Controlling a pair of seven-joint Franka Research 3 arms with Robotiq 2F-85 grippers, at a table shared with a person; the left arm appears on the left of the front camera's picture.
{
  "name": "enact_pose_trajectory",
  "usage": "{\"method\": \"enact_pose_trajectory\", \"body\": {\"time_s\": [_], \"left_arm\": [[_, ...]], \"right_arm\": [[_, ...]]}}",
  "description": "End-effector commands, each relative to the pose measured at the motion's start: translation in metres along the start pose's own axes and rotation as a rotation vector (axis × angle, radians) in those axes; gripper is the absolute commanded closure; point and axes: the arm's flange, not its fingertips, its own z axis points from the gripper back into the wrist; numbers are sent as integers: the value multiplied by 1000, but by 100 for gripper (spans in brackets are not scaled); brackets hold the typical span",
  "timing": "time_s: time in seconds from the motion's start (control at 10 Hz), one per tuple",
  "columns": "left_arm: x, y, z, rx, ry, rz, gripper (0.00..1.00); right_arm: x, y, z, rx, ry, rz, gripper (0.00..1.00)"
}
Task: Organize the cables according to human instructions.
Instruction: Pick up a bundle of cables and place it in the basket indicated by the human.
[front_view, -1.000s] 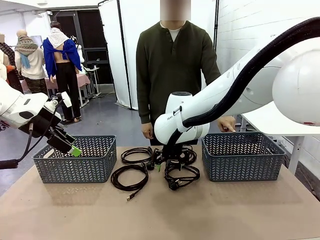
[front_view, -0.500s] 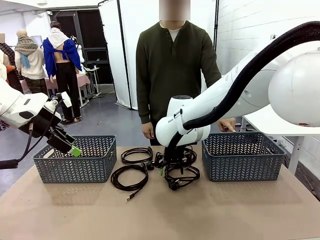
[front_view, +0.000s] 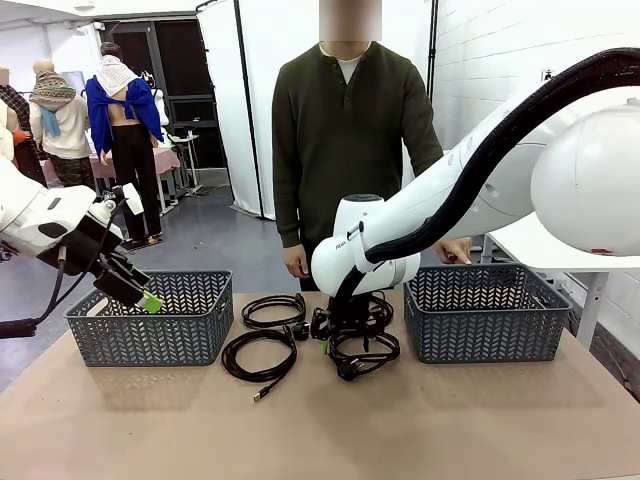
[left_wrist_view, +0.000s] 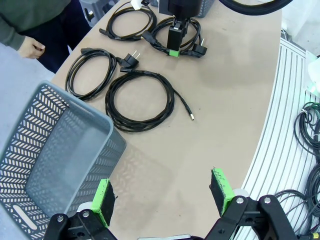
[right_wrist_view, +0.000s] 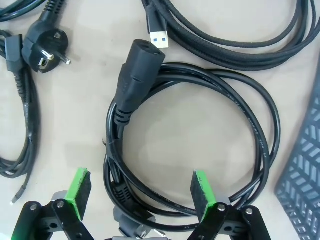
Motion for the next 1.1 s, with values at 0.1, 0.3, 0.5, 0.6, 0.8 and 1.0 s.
{"method": "enact_pose_trajectory", "body": {"time_s": [0.1,0.3,0.5,0.6,0.8,1.0], "left_arm": [[-4,3,-2,-15,-10,-17,0],[-4,3,-2,-15,-10,-17,0],[-4,3,-2,-15,-10,-17,0],[-4,3,-2,-15,-10,-17,0],[-4,3,-2,-15,-10,-17,0],[-4,3,-2,-15,-10,-17,0]], "right_arm": [[12,10,-4,-72,2,-26,0],[17,12,-6,-79,6,-33,0],[20,12,-10,-90,15,-40,0],[21,12,-11,-87,17,-45,0],[22,12,-12,-107,8,-62,0],[24,12,-12,-120,-9,-69,0]]}}
